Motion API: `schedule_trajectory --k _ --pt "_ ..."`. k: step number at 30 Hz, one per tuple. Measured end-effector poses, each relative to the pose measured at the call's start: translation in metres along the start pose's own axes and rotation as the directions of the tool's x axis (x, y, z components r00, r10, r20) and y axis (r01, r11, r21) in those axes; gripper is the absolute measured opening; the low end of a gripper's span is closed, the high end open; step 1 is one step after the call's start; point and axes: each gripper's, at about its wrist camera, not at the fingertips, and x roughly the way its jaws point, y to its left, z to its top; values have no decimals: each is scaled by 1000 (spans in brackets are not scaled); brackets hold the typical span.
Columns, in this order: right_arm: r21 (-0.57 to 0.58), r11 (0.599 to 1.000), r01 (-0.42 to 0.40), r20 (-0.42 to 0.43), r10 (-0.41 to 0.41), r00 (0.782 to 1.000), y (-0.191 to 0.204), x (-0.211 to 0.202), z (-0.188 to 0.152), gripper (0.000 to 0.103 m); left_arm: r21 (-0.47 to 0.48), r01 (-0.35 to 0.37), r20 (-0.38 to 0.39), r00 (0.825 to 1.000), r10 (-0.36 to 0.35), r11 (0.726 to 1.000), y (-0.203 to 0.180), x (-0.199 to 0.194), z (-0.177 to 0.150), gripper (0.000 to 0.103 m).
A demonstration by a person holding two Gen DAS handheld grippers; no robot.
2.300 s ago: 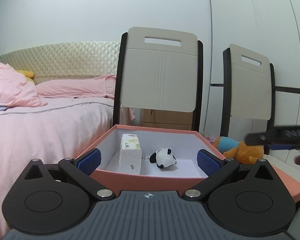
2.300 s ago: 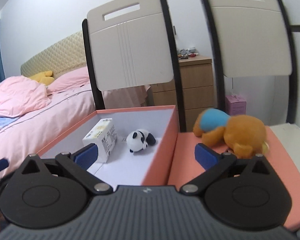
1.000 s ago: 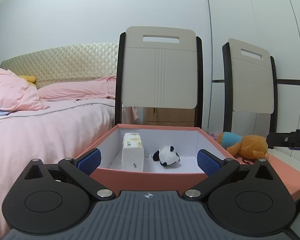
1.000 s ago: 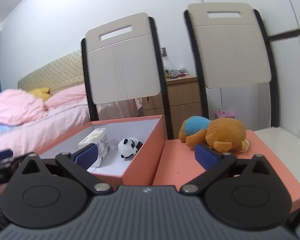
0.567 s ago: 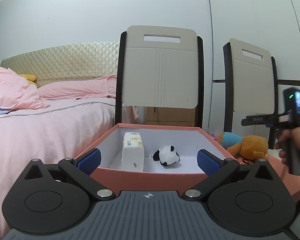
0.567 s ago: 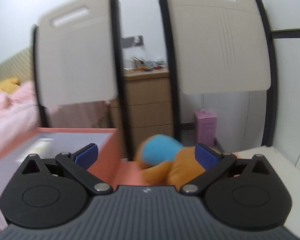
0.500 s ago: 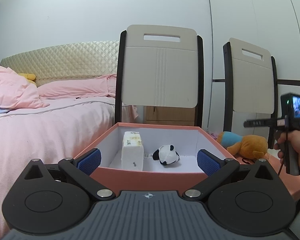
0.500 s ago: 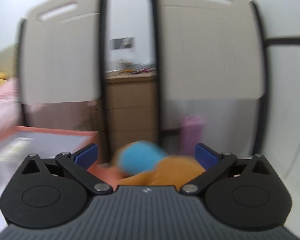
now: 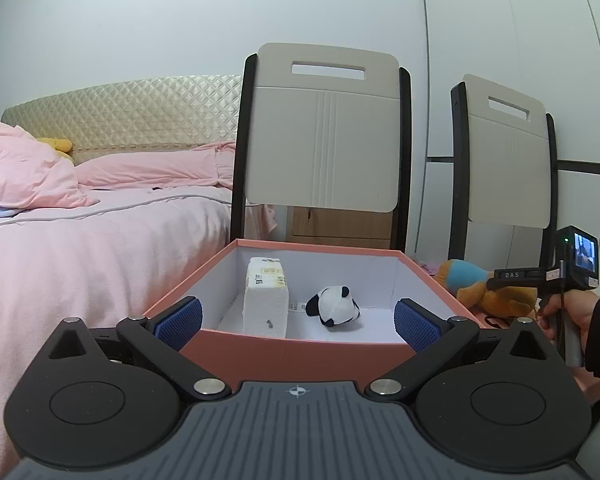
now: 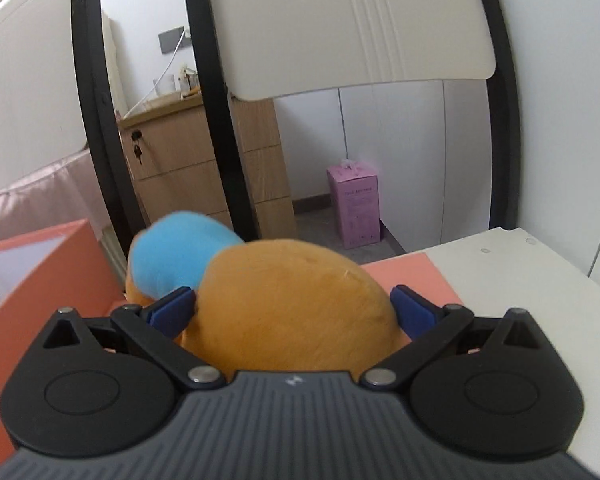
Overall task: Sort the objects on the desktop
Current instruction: 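Carry the plush toy into the pink box and open the right tool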
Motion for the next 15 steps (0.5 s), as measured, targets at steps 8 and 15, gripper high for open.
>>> schedule_trajectory --k 8,15 --pt "-56 998 34 -24 -36 999 7 -14 5 70 18 -2 10 1000 1 1000 -5 -3 -1 103" --pt "-71 997 6 144 4 990 23 -82 24 69 27 2 18 1000 -2 1000 -9 -6 -2 103"
